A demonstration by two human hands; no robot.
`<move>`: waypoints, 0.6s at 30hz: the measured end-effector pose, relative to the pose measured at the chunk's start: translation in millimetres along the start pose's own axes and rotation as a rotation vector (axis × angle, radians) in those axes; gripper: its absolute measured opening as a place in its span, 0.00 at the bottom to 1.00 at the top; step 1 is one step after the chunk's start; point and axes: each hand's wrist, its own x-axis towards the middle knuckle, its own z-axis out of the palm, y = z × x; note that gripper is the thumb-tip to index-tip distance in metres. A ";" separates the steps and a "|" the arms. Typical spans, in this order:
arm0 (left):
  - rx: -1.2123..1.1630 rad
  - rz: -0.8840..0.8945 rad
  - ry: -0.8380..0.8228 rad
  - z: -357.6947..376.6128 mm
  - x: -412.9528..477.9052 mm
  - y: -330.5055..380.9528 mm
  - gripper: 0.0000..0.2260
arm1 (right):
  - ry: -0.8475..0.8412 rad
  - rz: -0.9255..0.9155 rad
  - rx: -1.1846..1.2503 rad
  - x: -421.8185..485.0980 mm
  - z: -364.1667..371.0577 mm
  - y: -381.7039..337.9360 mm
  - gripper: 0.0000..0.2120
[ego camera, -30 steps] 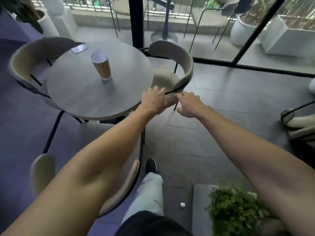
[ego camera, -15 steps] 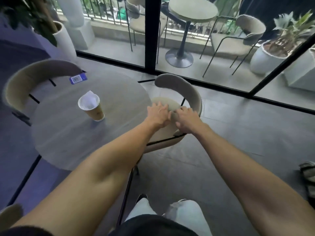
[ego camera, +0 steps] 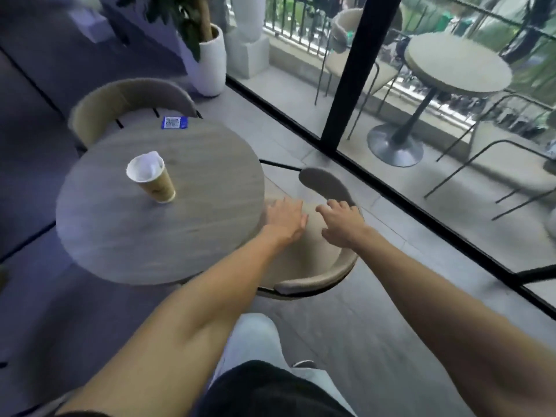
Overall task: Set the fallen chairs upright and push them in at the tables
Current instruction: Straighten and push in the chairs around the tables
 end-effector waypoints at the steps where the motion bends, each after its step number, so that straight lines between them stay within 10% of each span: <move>1: -0.018 -0.034 0.001 1.0 4.4 4.9 0.19 | -0.007 -0.031 -0.026 6.8 -2.8 8.5 0.24; 18: -0.158 -0.537 -0.001 -0.6 49.9 9.1 0.21 | -0.033 -0.532 -0.164 128.1 -22.6 37.6 0.24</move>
